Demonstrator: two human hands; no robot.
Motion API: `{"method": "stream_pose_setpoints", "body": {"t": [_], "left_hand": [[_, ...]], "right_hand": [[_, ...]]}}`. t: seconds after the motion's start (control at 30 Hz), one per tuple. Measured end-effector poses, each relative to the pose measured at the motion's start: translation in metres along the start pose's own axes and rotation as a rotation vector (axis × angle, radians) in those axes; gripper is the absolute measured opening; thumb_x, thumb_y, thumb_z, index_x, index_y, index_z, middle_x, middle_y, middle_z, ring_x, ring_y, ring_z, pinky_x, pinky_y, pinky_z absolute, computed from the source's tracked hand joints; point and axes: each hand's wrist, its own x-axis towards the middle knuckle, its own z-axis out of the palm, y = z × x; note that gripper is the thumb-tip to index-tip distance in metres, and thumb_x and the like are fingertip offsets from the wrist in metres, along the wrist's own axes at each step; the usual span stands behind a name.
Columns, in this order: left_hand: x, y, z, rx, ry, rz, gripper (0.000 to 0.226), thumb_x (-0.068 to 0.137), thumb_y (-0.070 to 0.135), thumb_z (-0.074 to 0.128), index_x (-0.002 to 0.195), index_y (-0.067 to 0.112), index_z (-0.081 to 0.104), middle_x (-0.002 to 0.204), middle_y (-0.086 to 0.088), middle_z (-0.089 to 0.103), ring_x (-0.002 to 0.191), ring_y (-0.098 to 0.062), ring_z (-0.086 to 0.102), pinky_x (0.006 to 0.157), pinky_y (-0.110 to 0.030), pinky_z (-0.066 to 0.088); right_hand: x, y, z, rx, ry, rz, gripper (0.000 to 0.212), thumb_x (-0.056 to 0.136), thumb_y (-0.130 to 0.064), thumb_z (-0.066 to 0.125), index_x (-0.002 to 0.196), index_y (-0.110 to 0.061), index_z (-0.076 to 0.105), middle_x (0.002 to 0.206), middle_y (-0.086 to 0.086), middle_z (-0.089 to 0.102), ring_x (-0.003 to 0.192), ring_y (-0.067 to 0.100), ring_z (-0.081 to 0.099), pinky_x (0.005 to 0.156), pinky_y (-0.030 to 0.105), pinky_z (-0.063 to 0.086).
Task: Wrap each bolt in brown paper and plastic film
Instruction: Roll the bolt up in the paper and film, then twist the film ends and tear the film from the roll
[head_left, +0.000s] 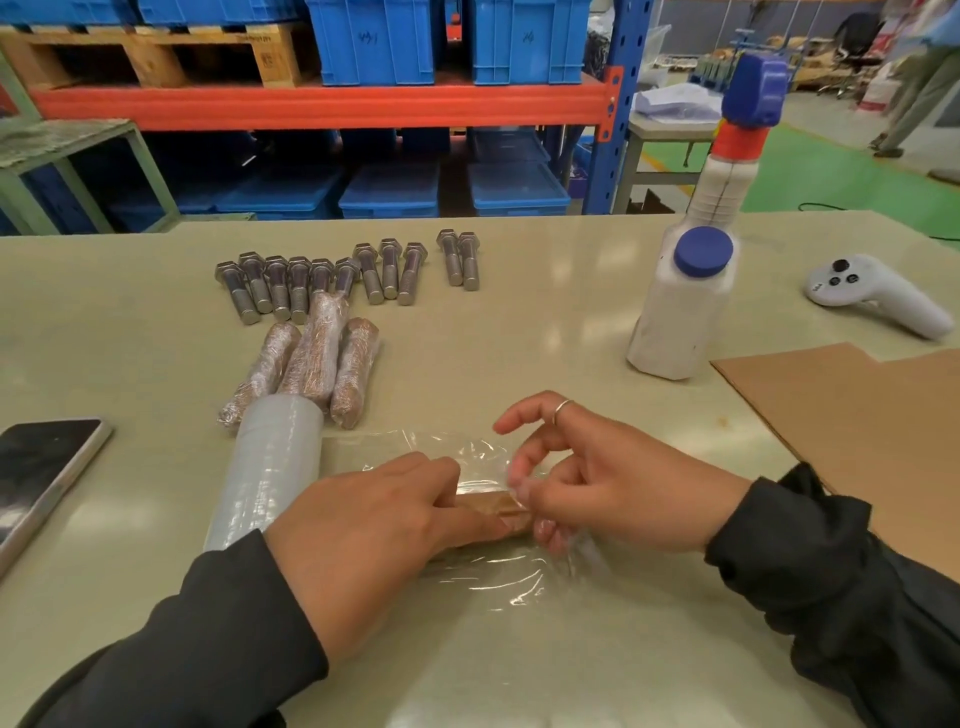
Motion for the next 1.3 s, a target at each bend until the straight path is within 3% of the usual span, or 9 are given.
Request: {"method": "stream_pose_setpoints", "body": {"t": [0.1, 0.23, 0.4, 0.6, 0.8, 0.93, 1.0, 1.13, 1.3], "left_hand": [[0.000, 0.000, -0.002, 0.000, -0.015, -0.095, 0.065, 0.092, 0.017, 0.027, 0.132, 0.065, 0.008, 0.096, 0.013, 0.020, 0.088, -0.002, 0.019, 0.065, -0.022, 0.028], [0.001, -0.005, 0.003, -0.040, 0.021, -0.089, 0.059, 0.089, 0.023, 0.010, 0.133, 0.062, 0.017, 0.096, 0.015, 0.023, 0.091, -0.001, 0.022, 0.074, -0.021, 0.034], [-0.002, -0.011, 0.005, -0.090, 0.107, -0.075, 0.059, 0.093, 0.016, 0.033, 0.133, 0.059, 0.024, 0.103, 0.016, 0.036, 0.094, -0.002, 0.031, 0.079, -0.025, 0.041], [-0.005, -0.001, 0.002, 0.012, 0.270, -0.018, 0.069, 0.065, 0.011, 0.024, 0.116, 0.036, 0.063, 0.059, 0.007, 0.048, 0.048, -0.008, 0.044, 0.034, -0.019, 0.028], [0.003, 0.009, 0.001, 0.114, 0.246, -0.052, 0.065, 0.068, 0.014, 0.062, 0.124, 0.047, 0.054, 0.074, 0.006, 0.044, 0.062, -0.009, 0.044, 0.045, -0.021, 0.022], [-0.001, 0.005, 0.004, 0.139, 0.189, -0.065, 0.067, 0.037, 0.015, 0.087, 0.099, 0.035, 0.072, 0.059, 0.007, 0.050, 0.048, -0.008, 0.050, 0.041, -0.017, 0.017], [-0.001, 0.007, 0.001, 0.099, 0.170, -0.050, 0.067, 0.051, 0.013, 0.082, 0.111, 0.038, 0.066, 0.069, 0.006, 0.049, 0.056, -0.009, 0.049, 0.042, -0.018, 0.015], [-0.001, -0.002, 0.010, 0.009, 0.204, -0.129, 0.076, 0.089, 0.003, 0.035, 0.142, 0.048, 0.004, 0.099, 0.007, 0.027, 0.090, -0.009, 0.031, 0.063, -0.024, 0.034], [-0.002, -0.013, 0.012, -0.302, 0.339, -0.166, 0.068, 0.080, -0.010, 0.035, 0.133, 0.031, 0.026, 0.102, 0.003, 0.040, 0.089, -0.014, 0.047, 0.078, -0.024, 0.041]], "right_hand": [[-0.001, 0.001, -0.004, -0.155, -0.056, -0.015, 0.040, 0.089, 0.000, 0.045, 0.115, -0.029, 0.044, 0.104, -0.006, 0.061, 0.072, 0.023, 0.067, 0.072, 0.033, 0.054], [-0.001, 0.006, -0.007, -0.220, -0.058, -0.002, 0.035, 0.092, -0.004, 0.049, 0.113, -0.032, 0.054, 0.104, -0.013, 0.067, 0.055, 0.005, 0.060, 0.058, 0.017, 0.049], [0.002, 0.006, -0.005, -0.452, 0.052, -0.129, 0.039, 0.085, -0.019, 0.067, 0.102, -0.049, 0.049, 0.092, -0.025, 0.067, 0.051, -0.004, 0.051, 0.058, 0.006, 0.037], [0.002, 0.010, -0.006, -0.692, 0.165, -0.027, 0.038, 0.077, -0.049, 0.064, 0.102, -0.032, 0.041, 0.096, -0.016, 0.043, 0.069, -0.002, 0.046, 0.063, 0.012, 0.037], [-0.001, 0.007, -0.013, -0.686, -0.005, 0.043, 0.016, 0.089, -0.043, 0.054, 0.095, -0.027, 0.055, 0.078, -0.014, 0.056, 0.069, 0.000, 0.050, 0.064, 0.012, 0.038], [-0.006, 0.003, -0.025, -0.548, -0.140, 0.066, 0.028, 0.082, -0.015, 0.066, 0.097, -0.036, 0.055, 0.083, -0.014, 0.057, 0.070, -0.012, 0.051, 0.067, 0.006, 0.040], [-0.005, 0.005, -0.021, -0.550, -0.090, 0.046, 0.031, 0.078, -0.010, 0.069, 0.092, -0.033, 0.054, 0.079, -0.013, 0.055, 0.068, -0.013, 0.050, 0.064, 0.008, 0.041], [-0.006, 0.001, -0.021, -0.409, -0.004, -0.030, 0.030, 0.076, -0.006, 0.069, 0.093, -0.026, 0.055, 0.083, -0.004, 0.062, 0.071, 0.005, 0.059, 0.074, 0.022, 0.052], [-0.001, -0.017, -0.023, -0.147, 0.095, -0.257, 0.037, 0.077, -0.001, 0.070, 0.106, -0.021, 0.057, 0.091, 0.003, 0.064, 0.083, 0.015, 0.063, 0.082, 0.022, 0.051]]}}
